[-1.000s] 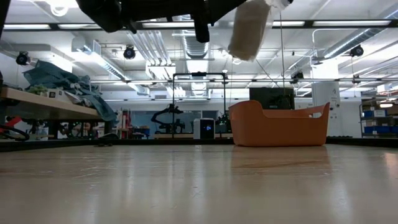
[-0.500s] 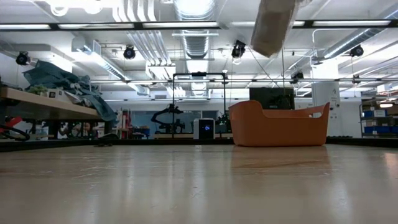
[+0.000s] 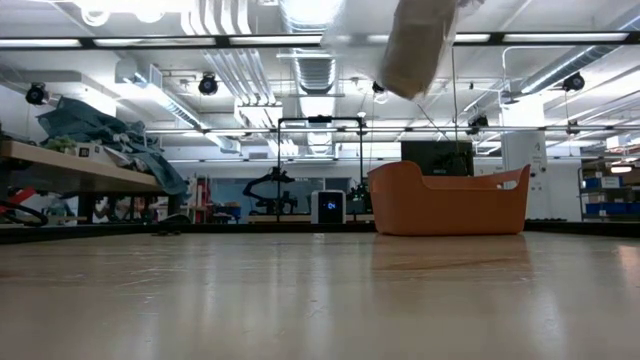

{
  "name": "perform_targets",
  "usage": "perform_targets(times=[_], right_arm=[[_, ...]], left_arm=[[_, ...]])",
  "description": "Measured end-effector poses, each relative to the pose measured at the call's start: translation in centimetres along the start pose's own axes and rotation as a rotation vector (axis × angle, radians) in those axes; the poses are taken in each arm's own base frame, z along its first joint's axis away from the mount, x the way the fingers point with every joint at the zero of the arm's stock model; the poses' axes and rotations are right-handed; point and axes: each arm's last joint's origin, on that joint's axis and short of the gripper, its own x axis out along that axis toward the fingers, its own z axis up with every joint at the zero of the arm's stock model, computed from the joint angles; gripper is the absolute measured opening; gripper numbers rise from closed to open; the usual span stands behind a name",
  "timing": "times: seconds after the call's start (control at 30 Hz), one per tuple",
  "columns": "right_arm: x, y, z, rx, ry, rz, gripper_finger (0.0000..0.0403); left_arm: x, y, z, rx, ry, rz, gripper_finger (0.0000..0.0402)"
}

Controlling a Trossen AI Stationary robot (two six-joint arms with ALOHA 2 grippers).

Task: Roll bandage
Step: Close the transparent zip bag

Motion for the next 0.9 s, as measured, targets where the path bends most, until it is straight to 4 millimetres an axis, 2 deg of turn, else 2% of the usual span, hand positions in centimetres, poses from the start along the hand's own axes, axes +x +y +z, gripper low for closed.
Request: perform_targets(times=[0.23, 0.43, 0.53, 0.63, 0.67, 0.77, 0.9], right_arm=[[1.0, 0.2, 0.1, -0.002, 0.020, 0.018, 0.0000], [1.8, 0.4, 0.5, 0.003, -0.038, 0.094, 0.0000], [2.2, 0.5, 0.4, 0.002, -0.027, 0.095, 0.0000], [2.7, 0.6, 0.2, 0.001, -0.012, 0.096, 0.0000], [2.8, 0.6, 0.1, 0.000, -0.008, 0.097, 0.0000], [2.9, 0.6, 0.0, -0.008, -0.002, 0.094, 0.0010], [2.5, 0.6, 0.0, -0.036, 0.006, 0.090, 0.0043]], left_arm=[[0.0, -0.1, -0.4, -0.002, 0.049, -0.009, 0.0196], [0.7, -0.8, -1.5, -0.026, 0.076, -0.042, 0.0168], [1.0, -1.1, -1.7, -0.006, 0.059, -0.040, 0.0122], [0.9, -1.3, -1.6, 0.040, 0.052, -0.046, 0.0034], [0.9, -1.3, -1.6, 0.042, 0.053, -0.047, 0.0018], [0.8, -1.5, -1.6, 0.045, 0.059, -0.052, 0.0013], [0.7, -1.8, -2.0, 0.034, 0.107, -0.075, 0.0003]])
